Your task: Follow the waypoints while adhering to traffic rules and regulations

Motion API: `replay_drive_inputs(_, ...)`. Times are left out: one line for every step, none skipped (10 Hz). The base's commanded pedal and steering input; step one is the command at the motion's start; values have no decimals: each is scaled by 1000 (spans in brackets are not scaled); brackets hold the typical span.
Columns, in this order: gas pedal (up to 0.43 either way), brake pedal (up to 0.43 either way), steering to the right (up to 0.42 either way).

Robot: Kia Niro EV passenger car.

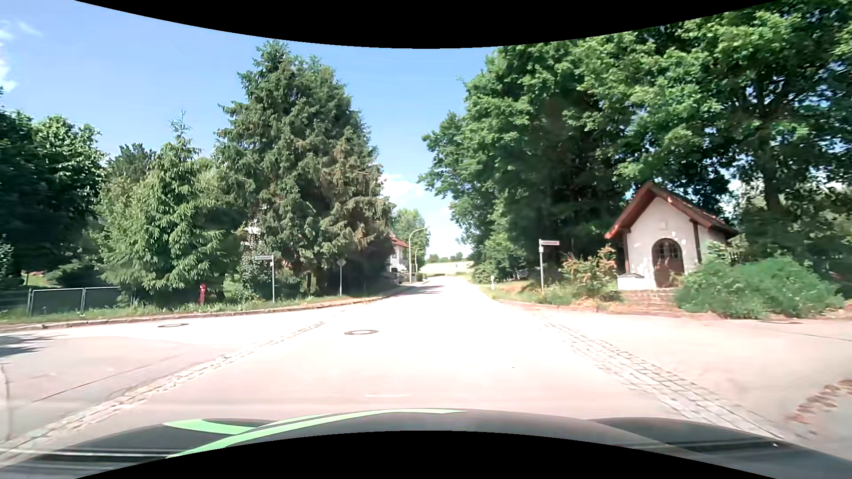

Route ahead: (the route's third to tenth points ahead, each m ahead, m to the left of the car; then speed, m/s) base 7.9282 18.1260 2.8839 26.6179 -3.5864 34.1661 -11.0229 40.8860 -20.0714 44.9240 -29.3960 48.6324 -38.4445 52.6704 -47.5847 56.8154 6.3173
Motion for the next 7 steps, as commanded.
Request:
replay_drive_inputs(0,6,-196)
replay_drive_inputs(0,0,-221)
replay_drive_inputs(0,0,-247)
replay_drive_inputs(0,0,-266)
replay_drive_inputs(0,0,-289)
replay_drive_inputs(0,0,-314)
replay_drive_inputs(0,0,-336)
